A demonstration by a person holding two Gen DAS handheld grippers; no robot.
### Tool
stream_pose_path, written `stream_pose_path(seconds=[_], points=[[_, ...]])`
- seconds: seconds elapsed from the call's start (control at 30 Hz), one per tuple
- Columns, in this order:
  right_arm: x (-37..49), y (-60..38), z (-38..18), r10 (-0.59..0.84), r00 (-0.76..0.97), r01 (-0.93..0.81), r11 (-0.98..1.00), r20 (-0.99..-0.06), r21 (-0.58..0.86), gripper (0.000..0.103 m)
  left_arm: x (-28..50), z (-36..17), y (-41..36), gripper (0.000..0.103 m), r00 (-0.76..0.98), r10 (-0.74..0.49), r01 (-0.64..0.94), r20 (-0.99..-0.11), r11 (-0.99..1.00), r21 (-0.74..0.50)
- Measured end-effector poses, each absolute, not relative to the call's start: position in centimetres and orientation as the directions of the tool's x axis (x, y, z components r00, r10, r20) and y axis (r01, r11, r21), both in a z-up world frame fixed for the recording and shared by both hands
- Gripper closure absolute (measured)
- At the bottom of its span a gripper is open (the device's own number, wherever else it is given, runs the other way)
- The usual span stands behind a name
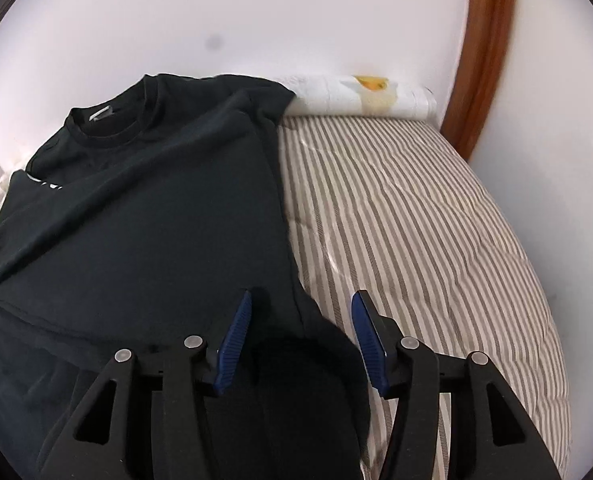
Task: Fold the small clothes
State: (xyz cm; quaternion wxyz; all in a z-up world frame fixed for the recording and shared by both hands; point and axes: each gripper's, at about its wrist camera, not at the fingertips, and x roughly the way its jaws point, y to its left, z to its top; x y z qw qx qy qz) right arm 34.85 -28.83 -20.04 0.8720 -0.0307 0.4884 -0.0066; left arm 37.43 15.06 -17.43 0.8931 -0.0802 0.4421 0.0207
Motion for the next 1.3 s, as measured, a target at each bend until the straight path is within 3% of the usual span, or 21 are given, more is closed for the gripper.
stream_pose_path(seconds=[0.03, 0.13, 0.3, 0.47, 0.8, 1.3], points=[[34.3, -29.2, -19.6, -0.048, 0.526, 0.001, 0.998, -0.849, -0.056, 0.052, 37.2, -17.4, 15.2, 0.092, 0.611, -0.041, -0.112, -0.79, 0.984, -0.137], [32.3, -29.7, -18.4, -0.063, 0.543, 0.023, 0.998, -0.838, -0.06, 0.051, 36.2, -16.6, 15.5, 0.078, 0.607, -0.074, -0.099, -0.791, 0.981, -0.168], [27.6, -30.1, -16.6, -0.104, 0.572, 0.025, 0.994, -0.813, -0.109, 0.052, 32.5, -15.3, 15.1, 0.048, 0.627, -0.041, -0.078, -0.778, 0.99, -0.115], [22.7, -31.2, -16.4, -0.088, 0.549, 0.014, 0.995, -0.831, -0.096, 0.051, 27.8, -15.2, 14.8, 0.043, 0.616, -0.024, -0.074, -0.787, 0.993, -0.088], [13.9, -32.1, -18.3, -0.025, 0.509, -0.011, 0.999, -0.86, -0.036, 0.052, 17.0, -17.9, 15.0, 0.043, 0.56, -0.063, -0.083, -0.826, 0.988, -0.131], [12.4, -31.3, -19.3, -0.012, 0.546, 0.006, 1.0, -0.838, -0.011, 0.05, 11.4, -19.2, 13.0, 0.043, 0.591, -0.044, -0.099, -0.805, 0.987, -0.126]])
